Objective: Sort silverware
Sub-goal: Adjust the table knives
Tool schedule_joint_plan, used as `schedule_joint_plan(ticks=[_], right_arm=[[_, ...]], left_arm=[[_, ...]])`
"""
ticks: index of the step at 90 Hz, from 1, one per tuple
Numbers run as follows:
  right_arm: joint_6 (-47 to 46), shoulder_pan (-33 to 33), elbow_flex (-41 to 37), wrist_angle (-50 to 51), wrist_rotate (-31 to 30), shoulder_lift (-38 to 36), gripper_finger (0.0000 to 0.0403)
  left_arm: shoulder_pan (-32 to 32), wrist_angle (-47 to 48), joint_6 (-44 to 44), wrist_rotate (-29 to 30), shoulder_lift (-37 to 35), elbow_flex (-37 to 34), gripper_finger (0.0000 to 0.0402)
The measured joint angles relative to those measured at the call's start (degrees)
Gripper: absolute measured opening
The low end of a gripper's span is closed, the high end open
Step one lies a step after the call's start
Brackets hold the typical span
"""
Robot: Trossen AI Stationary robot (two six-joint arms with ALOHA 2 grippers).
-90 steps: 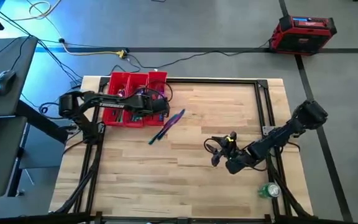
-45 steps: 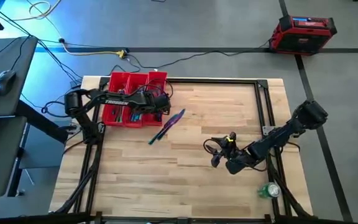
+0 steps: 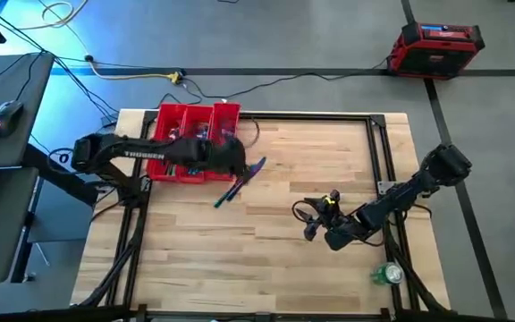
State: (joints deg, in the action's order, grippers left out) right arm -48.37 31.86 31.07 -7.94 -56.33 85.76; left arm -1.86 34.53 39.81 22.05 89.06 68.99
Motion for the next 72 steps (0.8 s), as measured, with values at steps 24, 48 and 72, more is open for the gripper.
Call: schedule_joint_plan(ticks=[24,48,72], right_arm=[[0.0,0.0,0.0,0.0,-1.1,0.0,0.0213],[0.0,0.0,0.0,0.0,-0.7,0.0,0.0213],[0.2,0.0,0.0,0.1,-0.6,0.0,0.0213]], left_arm=[[3.0,-16.2,-3.1,3.3,12.0,0.0,0.0007],[-6.0,-12.9,-1.3,3.0,23.6,3.7,0.0001],[-7.2,-8.9,-3.4,4.1,29.9,9.3,0.0]])
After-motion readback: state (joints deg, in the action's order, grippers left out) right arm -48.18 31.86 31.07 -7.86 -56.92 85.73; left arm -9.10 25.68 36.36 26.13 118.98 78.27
